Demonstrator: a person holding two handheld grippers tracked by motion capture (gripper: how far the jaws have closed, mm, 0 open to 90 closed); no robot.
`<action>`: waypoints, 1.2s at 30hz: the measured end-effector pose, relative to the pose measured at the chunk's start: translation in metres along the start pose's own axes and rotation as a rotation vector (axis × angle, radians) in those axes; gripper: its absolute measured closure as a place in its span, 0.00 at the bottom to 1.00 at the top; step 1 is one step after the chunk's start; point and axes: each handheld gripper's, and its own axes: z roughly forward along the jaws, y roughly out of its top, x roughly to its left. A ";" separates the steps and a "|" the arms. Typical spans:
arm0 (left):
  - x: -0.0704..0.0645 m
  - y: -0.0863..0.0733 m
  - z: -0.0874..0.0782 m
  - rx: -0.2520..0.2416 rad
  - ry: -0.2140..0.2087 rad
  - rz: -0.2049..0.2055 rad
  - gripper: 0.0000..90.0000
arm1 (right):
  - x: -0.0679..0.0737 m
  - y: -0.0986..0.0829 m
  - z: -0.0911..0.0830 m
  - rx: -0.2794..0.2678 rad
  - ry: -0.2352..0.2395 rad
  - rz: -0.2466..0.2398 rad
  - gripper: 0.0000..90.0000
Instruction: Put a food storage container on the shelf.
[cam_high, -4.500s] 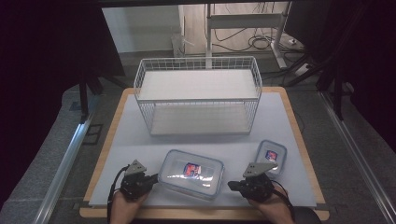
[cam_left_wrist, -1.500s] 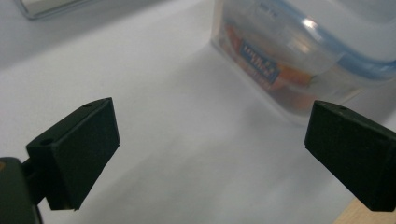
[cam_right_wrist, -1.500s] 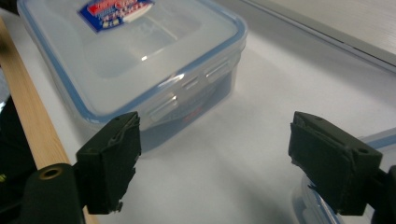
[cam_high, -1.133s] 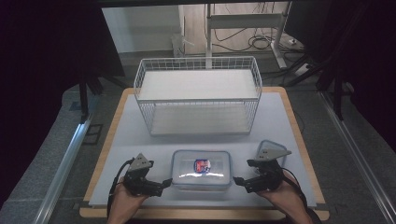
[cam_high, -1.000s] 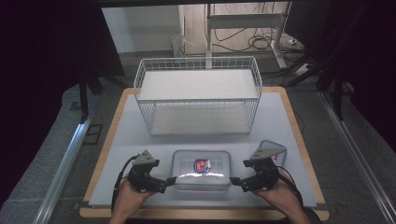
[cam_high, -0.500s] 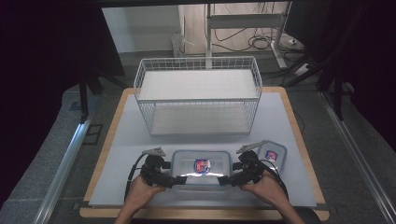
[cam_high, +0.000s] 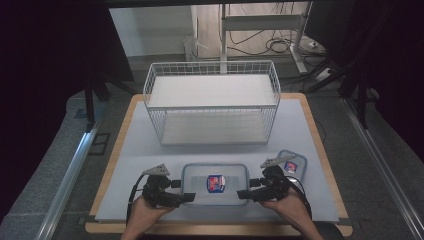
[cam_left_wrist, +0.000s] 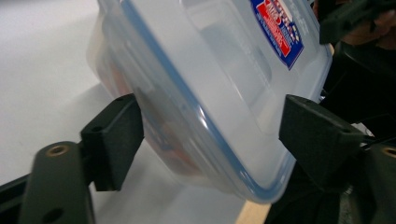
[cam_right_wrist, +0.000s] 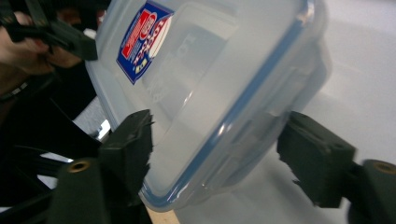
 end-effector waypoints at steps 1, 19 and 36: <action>-0.001 -0.002 -0.001 -0.005 -0.002 -0.003 0.29 | -0.001 -0.001 -0.001 -0.006 0.006 0.006 0.38; 0.018 -0.011 -0.012 -0.096 -0.136 -0.201 0.55 | -0.008 -0.005 -0.010 -0.061 0.071 0.090 0.53; 0.016 -0.009 -0.013 -0.115 -0.107 -0.230 0.56 | -0.015 -0.005 -0.006 -0.089 0.112 0.193 0.51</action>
